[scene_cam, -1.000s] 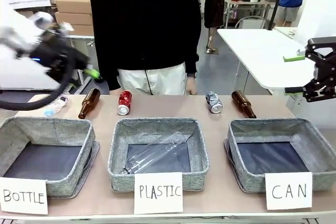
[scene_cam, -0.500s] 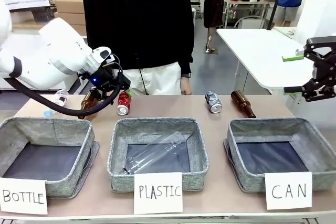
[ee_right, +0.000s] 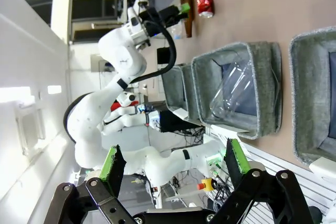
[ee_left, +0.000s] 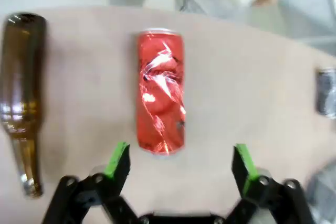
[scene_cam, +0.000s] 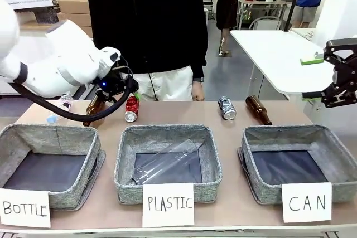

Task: Sort the can waste into the basket.
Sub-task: Pick up the can waste from the table and place it in the right Fabric basket.

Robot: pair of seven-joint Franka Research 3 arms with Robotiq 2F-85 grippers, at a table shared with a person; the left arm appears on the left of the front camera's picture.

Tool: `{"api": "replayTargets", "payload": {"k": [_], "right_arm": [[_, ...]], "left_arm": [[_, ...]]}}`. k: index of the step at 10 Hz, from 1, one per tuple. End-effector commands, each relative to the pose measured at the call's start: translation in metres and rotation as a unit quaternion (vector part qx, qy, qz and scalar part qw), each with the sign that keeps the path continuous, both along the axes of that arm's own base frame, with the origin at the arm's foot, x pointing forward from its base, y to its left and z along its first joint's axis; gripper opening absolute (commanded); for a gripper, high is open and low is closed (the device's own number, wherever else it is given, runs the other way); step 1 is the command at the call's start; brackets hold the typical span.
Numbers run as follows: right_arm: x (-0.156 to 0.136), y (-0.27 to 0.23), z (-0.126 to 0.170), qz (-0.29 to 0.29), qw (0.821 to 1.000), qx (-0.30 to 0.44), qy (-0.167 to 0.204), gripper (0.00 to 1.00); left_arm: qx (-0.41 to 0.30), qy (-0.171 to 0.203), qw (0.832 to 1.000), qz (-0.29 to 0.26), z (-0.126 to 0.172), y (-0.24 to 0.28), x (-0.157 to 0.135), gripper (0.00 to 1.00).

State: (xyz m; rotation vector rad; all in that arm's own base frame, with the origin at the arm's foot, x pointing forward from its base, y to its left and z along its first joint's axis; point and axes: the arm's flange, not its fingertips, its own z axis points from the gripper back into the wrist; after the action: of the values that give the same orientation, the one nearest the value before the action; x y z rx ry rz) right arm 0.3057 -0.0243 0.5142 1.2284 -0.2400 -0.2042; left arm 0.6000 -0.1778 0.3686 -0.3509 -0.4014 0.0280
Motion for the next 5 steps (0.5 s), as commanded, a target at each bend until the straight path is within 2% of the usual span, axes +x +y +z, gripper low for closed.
{"api": "replayTargets", "payload": {"k": [1,3,5], "right_arm": [[0.004,0.001,0.003,0.003,1.000,0.008,-0.012,1.00],[0.004,0.001,0.003,0.003,1.000,0.008,-0.012,1.00],[0.004,0.001,0.003,0.003,1.000,0.008,-0.012,1.00]], "left_arm": [[0.070,0.000,0.997,0.043,-0.007,-0.023,0.026,1.00],[0.099,0.029,0.994,0.024,-0.024,-0.037,0.040,1.00],[0.086,0.064,0.994,-0.006,-0.042,-0.042,0.052,1.00]]}}
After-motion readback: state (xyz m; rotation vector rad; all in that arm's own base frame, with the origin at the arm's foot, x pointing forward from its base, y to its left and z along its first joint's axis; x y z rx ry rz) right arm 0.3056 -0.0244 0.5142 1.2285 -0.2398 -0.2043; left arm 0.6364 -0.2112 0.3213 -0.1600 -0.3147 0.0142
